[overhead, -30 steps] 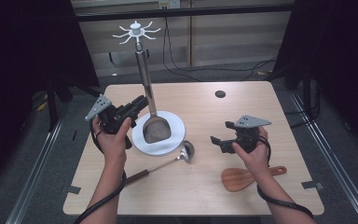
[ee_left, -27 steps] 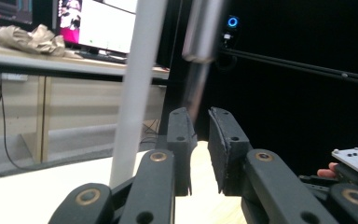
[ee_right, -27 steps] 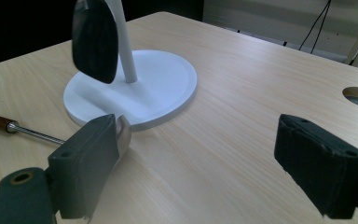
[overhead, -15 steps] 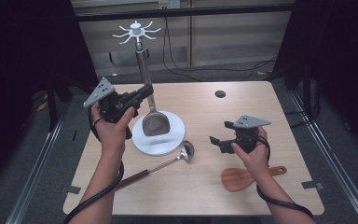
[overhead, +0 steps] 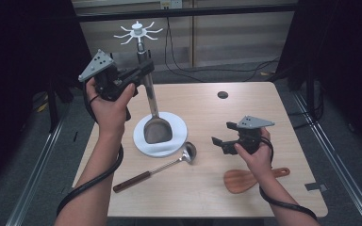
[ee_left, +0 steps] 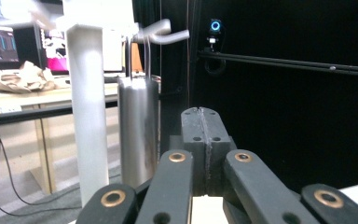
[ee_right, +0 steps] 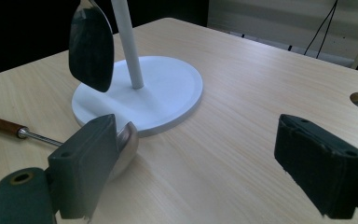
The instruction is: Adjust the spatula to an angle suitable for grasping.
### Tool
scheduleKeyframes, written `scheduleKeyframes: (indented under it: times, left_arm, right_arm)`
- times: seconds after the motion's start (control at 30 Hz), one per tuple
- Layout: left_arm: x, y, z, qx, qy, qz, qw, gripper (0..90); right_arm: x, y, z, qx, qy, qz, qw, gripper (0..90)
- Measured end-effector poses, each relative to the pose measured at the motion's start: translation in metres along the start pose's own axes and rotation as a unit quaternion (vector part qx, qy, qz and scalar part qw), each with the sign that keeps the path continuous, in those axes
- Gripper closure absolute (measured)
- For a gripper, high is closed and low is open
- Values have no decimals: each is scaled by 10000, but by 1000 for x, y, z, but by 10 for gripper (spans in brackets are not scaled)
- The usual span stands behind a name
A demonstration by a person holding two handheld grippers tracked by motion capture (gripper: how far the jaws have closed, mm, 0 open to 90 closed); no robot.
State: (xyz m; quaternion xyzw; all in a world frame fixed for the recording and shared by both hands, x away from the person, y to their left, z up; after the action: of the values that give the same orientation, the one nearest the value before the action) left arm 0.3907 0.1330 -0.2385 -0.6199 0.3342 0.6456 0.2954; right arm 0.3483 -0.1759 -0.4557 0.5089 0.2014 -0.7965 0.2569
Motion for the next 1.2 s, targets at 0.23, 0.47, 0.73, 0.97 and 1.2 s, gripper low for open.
scheduleKeyframes:
  times: [0.23, 0.47, 0.73, 0.97, 1.2]
  left_arm:
    - [-14, -2, -7, -147, 147, 27, 9998, 900]
    - [-19, -8, -7, -311, 269, 110, 9991, 900]
    - [-24, -12, 0, -401, 331, 161, 9985, 900]
    - [-26, -18, 8, -552, 424, 189, 9974, 900]
    - [-29, -21, 11, -615, 434, 169, 9970, 900]
  right_arm:
    - [-1, 2, 1, -7, 41, -21, 10000, 130]
    - [0, 1, 1, -33, 48, -42, 10000, 130]
    - [1, 1, -1, -42, 17, -29, 10000, 130]
    - [1, 1, -1, -33, 22, -36, 10000, 130]
    - [1, 1, -1, -53, -3, -38, 10000, 130]
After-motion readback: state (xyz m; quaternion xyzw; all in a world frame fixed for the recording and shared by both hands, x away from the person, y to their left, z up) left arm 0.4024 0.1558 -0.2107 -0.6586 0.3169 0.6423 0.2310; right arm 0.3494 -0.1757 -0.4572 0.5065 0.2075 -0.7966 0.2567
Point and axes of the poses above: each handheld gripper's, and its own axes: z roughly backward along the jaws, x roughly out of its underside, y roughly to its right, the point moved 4 cm from there along -z, roughly forward along the jaws, and after that the axes turned 3 degrees about x, right-handed, at the moved point
